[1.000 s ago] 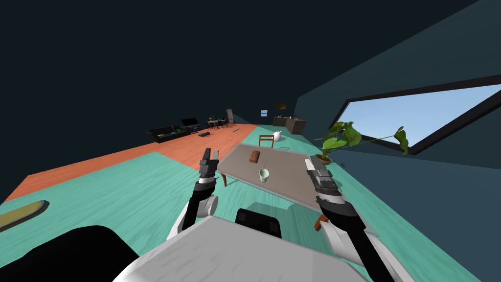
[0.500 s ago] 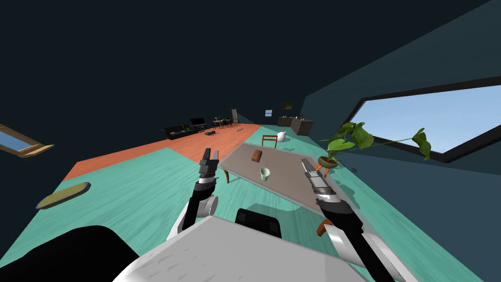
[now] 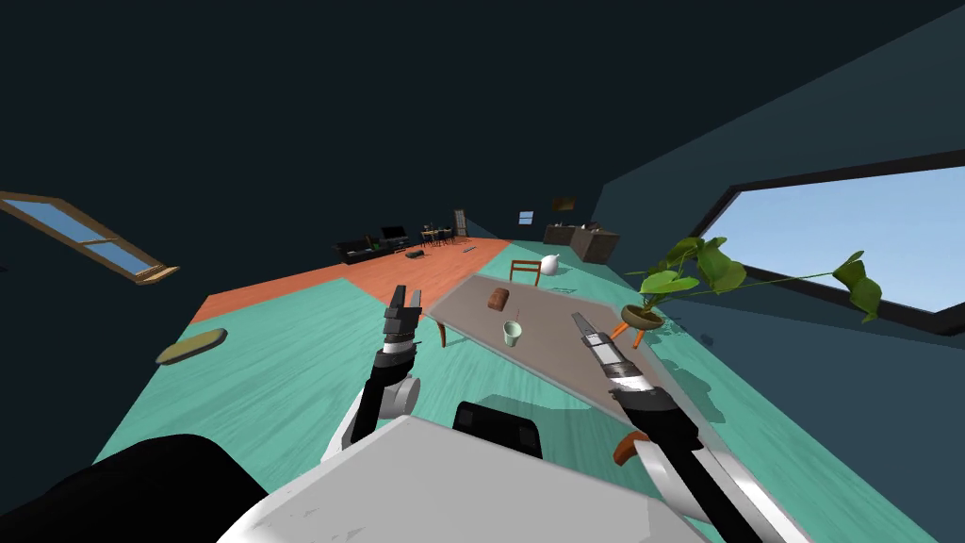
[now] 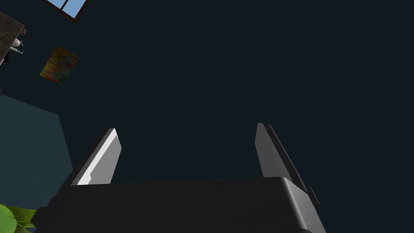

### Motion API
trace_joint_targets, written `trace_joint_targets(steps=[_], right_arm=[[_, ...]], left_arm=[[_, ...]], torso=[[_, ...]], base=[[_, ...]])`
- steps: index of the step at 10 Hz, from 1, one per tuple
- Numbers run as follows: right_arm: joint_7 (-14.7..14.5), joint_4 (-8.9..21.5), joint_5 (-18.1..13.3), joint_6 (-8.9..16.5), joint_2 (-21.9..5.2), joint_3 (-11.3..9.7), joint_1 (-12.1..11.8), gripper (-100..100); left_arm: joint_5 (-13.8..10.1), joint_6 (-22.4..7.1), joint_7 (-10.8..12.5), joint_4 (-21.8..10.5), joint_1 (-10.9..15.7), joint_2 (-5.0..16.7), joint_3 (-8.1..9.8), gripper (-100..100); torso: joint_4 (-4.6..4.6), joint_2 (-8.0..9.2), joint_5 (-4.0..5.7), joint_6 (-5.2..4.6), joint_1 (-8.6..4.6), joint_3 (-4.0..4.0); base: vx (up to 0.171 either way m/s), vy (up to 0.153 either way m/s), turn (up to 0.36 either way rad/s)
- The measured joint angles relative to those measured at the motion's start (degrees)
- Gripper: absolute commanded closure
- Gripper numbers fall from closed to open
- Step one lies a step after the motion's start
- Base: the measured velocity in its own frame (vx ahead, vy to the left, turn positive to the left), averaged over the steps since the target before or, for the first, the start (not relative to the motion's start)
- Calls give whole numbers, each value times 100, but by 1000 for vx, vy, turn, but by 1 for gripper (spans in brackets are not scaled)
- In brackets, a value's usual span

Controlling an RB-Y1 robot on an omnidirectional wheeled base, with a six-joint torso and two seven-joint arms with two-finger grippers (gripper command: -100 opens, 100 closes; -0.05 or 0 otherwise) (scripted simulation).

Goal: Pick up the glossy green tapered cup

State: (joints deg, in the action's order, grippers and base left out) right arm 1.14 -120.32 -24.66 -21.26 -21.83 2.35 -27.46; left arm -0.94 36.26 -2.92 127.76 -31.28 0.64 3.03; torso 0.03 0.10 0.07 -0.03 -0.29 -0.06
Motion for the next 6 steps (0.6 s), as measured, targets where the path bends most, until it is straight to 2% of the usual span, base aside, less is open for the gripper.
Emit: trace_joint_targets(steps=[6], right_arm=[[-36, 341, -1010, 329, -513, -2, -72, -100]], left_arm=[[0, 0, 0, 0, 0, 0, 0, 0]], torso=[[-1, -6, -3, 0, 14, 3]], base=[[-40, -26, 151]])
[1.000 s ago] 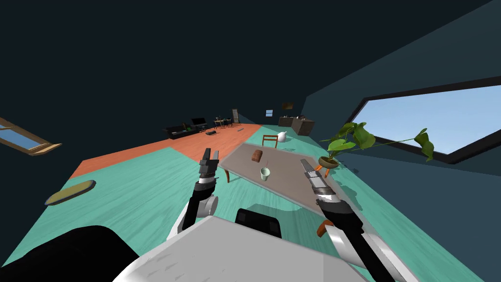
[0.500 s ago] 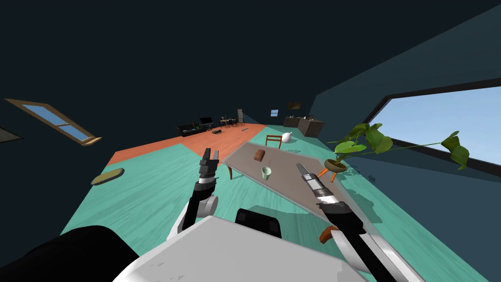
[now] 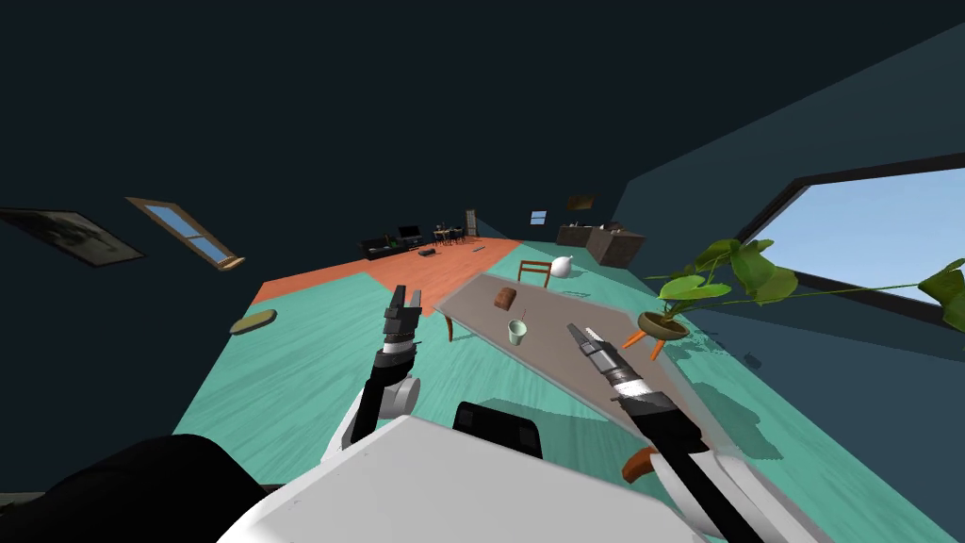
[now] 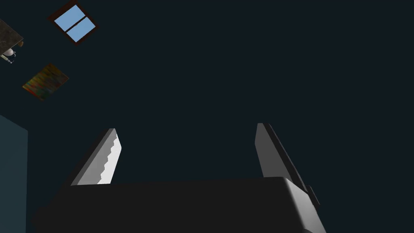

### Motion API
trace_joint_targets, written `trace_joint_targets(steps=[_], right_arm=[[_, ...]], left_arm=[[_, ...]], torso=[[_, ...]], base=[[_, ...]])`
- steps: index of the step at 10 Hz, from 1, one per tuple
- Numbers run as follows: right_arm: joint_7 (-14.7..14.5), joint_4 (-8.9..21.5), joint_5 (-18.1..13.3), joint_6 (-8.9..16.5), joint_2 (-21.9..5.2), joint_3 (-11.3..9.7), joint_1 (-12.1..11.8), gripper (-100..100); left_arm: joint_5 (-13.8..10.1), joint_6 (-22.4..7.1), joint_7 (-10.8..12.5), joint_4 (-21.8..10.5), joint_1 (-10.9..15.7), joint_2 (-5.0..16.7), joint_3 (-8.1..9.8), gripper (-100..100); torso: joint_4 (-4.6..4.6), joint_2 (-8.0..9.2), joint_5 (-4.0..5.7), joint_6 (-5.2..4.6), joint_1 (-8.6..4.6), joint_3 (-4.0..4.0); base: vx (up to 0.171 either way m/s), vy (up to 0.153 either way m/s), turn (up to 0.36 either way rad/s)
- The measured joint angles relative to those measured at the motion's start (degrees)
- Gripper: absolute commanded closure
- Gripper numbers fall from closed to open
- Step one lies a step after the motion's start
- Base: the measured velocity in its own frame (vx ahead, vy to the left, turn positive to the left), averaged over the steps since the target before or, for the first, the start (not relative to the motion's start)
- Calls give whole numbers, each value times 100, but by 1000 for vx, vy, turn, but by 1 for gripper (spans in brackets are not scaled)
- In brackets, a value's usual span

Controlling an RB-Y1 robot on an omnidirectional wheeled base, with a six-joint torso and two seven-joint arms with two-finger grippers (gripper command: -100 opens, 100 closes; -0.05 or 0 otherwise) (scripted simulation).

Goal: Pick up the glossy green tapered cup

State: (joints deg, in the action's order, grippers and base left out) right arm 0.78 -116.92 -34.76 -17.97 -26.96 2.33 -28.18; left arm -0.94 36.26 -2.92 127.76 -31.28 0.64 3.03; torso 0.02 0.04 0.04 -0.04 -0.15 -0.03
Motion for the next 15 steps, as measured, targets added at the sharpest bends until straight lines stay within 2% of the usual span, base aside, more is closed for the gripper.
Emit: trace_joint_targets(steps=[5, 7, 8, 10, 13, 14, 15], right_arm=[[-32, 363, -838, 263, -502, -14, -68, -100], [-52, 376, -1120, 352, -568, -46, -115, -100], [-44, 482, -1270, 401, -720, -54, -101, -100], [-144, 615, -1609, 427, -783, -73, -215, -100], [-156, 825, -2095, 568, -1103, -122, -247, -100], [-164, 892, -2246, 588, -1260, -107, -333, -100], [-188, 949, -2416, 618, -1303, -136, -348, -100]], left_arm=[[0, 0, 0, 0, 0, 0, 0, 0], [0, 0, 0, 0, -1, 0, 0, 0], [0, 0, 0, 0, 0, 0, -1, 0], [0, 0, 0, 0, 0, 0, -1, 0], [0, 0, 0, 0, -1, 0, 0, 0], [0, 0, 0, 0, -1, -1, -1, 0], [0, 0, 0, 0, -1, 0, 0, 0]], torso=[[-2, -7, -2, 2, 9, 4], [-2, -11, -2, -2, 12, 6], [-3, -14, -3, 3, 15, 8], [-3, -15, -4, 1, 20, 8], [-4, -20, -6, -2, 25, 11], [-5, -26, -7, 1, 29, 15], [-6, -28, -6, -2, 27, 16]], base=[[-23, -2, 134], [0, 12, 91], [1, 18, 102], [5, 30, 133], [23, 48, 143], [42, 43, 79], [44, 69, 161]])
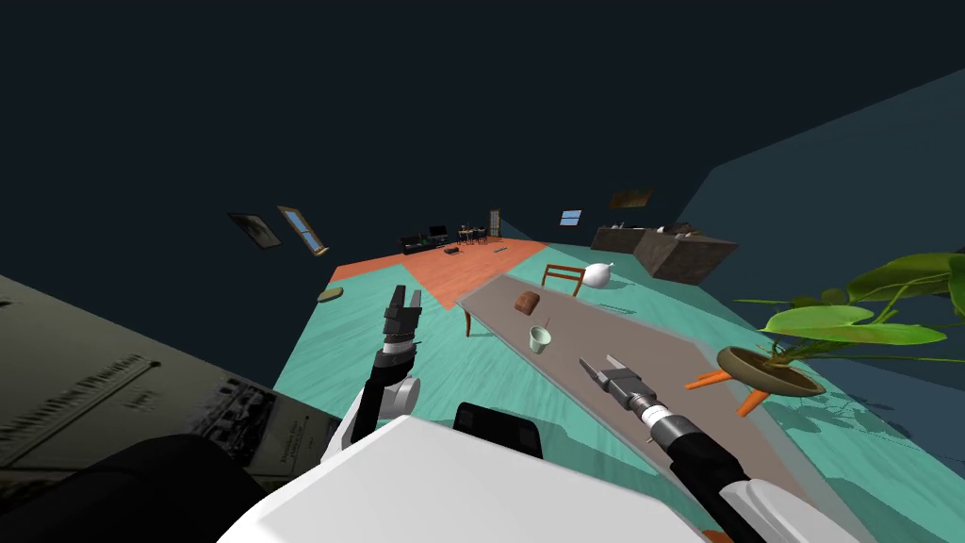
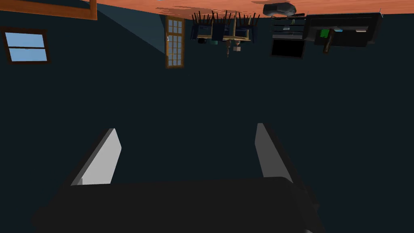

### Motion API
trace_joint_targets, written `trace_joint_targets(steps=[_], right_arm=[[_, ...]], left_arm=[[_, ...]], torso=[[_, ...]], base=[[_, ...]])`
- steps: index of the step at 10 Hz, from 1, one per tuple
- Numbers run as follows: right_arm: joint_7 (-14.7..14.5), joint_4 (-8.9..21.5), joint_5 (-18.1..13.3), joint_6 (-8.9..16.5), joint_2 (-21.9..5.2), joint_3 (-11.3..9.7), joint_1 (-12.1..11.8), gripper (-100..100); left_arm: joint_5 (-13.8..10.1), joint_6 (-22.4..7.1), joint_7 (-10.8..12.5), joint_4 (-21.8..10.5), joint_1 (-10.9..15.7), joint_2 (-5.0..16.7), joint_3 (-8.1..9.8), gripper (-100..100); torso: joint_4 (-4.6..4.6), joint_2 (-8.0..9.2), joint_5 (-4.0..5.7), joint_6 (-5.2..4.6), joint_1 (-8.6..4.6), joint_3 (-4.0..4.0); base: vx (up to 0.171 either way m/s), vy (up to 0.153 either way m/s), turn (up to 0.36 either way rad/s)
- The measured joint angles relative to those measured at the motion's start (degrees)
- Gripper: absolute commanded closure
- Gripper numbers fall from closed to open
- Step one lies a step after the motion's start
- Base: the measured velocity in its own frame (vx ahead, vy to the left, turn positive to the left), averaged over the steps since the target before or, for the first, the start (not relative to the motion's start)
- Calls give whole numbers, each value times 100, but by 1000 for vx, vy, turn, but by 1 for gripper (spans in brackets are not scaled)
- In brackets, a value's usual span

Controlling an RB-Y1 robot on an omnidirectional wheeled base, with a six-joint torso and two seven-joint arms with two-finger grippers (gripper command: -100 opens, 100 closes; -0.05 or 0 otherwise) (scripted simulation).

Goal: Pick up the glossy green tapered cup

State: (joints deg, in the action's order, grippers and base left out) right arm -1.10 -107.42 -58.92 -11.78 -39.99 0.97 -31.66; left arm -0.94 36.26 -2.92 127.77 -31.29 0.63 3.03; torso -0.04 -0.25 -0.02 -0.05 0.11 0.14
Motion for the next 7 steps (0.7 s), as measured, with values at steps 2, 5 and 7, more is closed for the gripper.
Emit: trace_joint_targets(steps=[2, 5, 7], right_arm=[[-73, 193, -332, 49, -150, -41, -51, -100], [-156, 494, -817, 103, -469, -114, -150, -100], [-131, 627, -1162, 238, -725, -246, -218, -100]], left_arm=[[0, 0, 0, 0, 0, 0, 0, 0], [0, 0, 0, 0, 0, 0, -1, 0], [0, 0, 0, 0, 0, 0, 0, 0]], torso=[[0, -2, -1, 0, 5, 1], [-2, -9, -4, 3, 19, 5], [-3, -14, -4, 2, 15, 8]], base=[[57, 67, 118], [59, 88, 99], [90, 78, 97]])
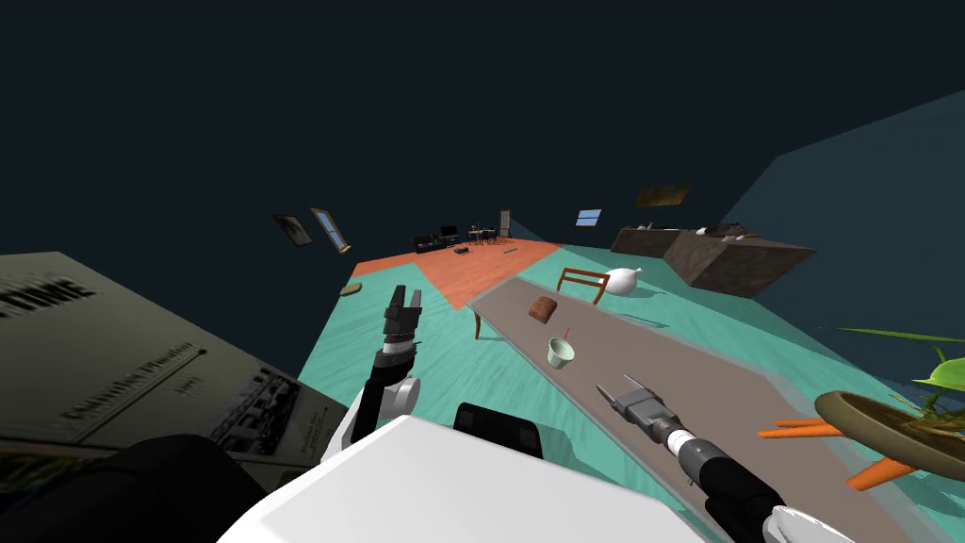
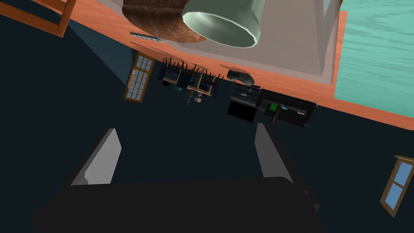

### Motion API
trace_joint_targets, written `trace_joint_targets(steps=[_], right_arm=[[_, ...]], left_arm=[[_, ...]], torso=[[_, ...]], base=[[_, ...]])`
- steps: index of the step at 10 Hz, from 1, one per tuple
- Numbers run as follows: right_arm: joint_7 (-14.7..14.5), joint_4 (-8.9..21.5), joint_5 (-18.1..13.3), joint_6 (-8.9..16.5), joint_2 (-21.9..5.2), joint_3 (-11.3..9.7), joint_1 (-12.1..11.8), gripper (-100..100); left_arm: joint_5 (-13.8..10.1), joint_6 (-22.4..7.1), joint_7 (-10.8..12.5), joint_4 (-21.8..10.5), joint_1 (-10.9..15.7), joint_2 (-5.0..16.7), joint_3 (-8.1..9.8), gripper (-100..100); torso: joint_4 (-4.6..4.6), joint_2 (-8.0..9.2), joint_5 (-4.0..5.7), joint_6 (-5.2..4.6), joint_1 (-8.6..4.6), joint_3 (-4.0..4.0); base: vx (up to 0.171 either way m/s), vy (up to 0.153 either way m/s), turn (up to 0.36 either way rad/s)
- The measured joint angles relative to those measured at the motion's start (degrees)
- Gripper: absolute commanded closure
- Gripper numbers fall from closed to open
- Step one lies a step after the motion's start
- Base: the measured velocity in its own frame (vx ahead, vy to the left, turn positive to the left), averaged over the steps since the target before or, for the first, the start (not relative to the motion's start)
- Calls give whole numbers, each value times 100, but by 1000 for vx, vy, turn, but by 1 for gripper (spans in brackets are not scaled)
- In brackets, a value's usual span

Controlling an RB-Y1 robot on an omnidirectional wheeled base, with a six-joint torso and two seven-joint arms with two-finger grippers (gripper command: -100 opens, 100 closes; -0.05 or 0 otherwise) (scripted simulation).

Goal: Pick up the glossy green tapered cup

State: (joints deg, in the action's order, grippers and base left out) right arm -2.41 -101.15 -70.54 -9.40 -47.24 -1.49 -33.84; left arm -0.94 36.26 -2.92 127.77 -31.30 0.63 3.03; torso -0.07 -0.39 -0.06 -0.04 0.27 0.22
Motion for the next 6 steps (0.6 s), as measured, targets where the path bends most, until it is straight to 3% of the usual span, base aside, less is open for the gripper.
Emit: trace_joint_targets(steps=[3, 5, 6], right_arm=[[-168, 279, -416, -76, -152, 28, -132, -100], [-278, 510, -706, -87, -275, -46, -173, -100], [-189, 560, -924, 12, -492, -179, -238, -100]], left_arm=[[0, 0, 0, 0, 0, 0, 0, 0], [0, 0, 0, 0, -1, 0, 0, 0], [0, 0, 0, 0, 0, 0, 0, 0]], torso=[[0, 4, 0, -3, -2, -1], [-1, -2, -2, -3, 5, 2], [-2, -10, -2, 0, 6, 6]], base=[[81, 88, 115], [107, 95, 90], [155, 141, 193]])
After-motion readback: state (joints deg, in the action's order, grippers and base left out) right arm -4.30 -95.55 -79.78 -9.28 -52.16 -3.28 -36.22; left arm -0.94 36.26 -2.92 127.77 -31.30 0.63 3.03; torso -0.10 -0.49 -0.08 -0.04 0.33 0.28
